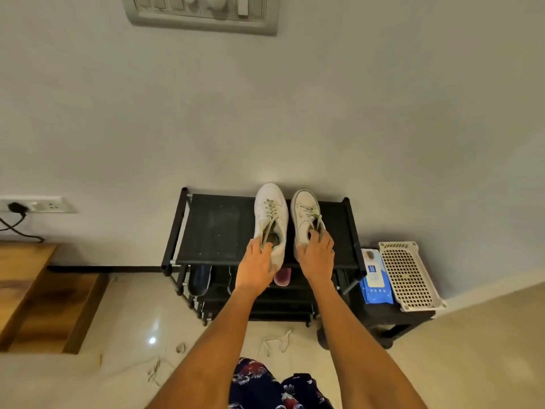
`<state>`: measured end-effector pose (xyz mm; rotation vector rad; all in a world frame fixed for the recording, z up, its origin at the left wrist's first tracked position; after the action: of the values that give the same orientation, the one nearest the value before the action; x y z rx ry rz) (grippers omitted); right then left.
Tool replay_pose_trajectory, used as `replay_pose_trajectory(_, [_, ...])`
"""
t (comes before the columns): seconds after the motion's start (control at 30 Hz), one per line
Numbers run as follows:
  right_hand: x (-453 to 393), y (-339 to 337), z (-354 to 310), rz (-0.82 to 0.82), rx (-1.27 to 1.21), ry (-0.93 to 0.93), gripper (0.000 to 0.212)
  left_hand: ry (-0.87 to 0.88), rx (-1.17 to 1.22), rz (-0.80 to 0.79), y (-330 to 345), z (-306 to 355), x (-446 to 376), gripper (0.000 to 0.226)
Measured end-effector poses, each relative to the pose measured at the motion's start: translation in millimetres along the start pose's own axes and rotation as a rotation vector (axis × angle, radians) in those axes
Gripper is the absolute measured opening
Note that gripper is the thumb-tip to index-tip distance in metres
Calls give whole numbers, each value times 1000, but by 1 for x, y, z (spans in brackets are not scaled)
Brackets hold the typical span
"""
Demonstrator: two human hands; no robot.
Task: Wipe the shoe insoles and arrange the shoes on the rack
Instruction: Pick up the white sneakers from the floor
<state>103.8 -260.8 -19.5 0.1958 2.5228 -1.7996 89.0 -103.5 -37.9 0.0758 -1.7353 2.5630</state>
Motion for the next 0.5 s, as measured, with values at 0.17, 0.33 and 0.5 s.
replay_pose_trajectory(0.17, [0,14,4,4,-224,124,66,-141,88,-66,1,-25,-3,68])
replay_pose_trajectory(0.33, [2,26,19,-68,-250,261,46,-237,219,-180,13,-35,-7,64])
replay_pose_trajectory(0.5, [1,21,20,-83,-201,261,31,-339,516,-173,9,-31,-12,30])
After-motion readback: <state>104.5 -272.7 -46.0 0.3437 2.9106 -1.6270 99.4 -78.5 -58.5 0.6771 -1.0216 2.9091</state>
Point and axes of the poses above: each hand's wrist, its own x-axis away from the middle knuckle, its own y-axis out of the palm, z = x × y, the point moved 9 cm from there along -x, towards the middle knuckle, and after that the axes turned 11 degrees about -y, right-handed, at the moved point
